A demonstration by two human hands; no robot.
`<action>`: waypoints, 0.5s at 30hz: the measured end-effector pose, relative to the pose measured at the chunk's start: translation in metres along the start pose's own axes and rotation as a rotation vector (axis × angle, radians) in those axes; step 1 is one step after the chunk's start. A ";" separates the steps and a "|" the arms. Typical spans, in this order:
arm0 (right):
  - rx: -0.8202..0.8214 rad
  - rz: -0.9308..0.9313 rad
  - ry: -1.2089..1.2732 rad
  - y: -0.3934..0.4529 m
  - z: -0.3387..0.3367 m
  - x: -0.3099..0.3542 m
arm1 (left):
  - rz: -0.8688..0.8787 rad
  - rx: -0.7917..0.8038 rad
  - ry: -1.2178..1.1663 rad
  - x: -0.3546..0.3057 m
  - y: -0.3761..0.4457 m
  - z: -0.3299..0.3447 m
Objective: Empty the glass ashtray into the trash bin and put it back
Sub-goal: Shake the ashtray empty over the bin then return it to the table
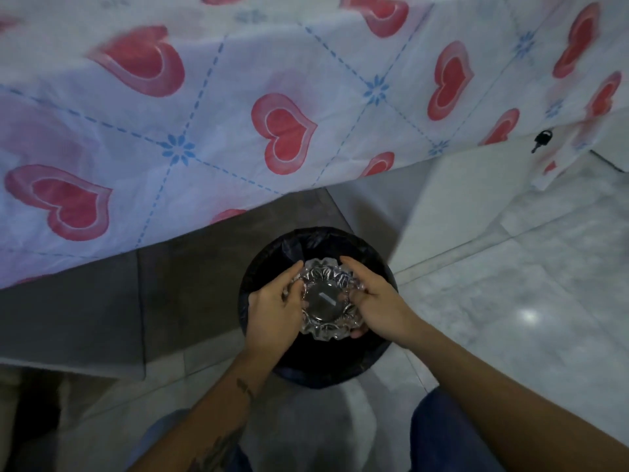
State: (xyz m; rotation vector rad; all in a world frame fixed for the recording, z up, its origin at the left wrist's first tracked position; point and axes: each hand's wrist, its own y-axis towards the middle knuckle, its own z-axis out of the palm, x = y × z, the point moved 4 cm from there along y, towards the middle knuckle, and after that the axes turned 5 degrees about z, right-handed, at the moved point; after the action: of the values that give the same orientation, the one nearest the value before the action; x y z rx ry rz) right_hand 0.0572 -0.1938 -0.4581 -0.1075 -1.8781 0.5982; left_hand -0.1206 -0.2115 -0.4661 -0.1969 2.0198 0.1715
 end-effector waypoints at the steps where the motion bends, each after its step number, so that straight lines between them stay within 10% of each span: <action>1: 0.012 0.027 0.005 -0.009 -0.007 0.013 | -0.029 0.008 -0.004 -0.018 -0.002 -0.009; 15: -0.013 0.059 -0.108 -0.157 -0.119 0.255 | -0.129 0.253 -0.039 -0.305 -0.009 -0.124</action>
State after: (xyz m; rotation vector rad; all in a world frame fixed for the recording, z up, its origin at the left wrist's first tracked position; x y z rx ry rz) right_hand 0.0980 -0.1988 -0.1381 -0.1425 -1.9892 0.6430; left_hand -0.0941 -0.2265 -0.1388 -0.1608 1.9617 -0.1597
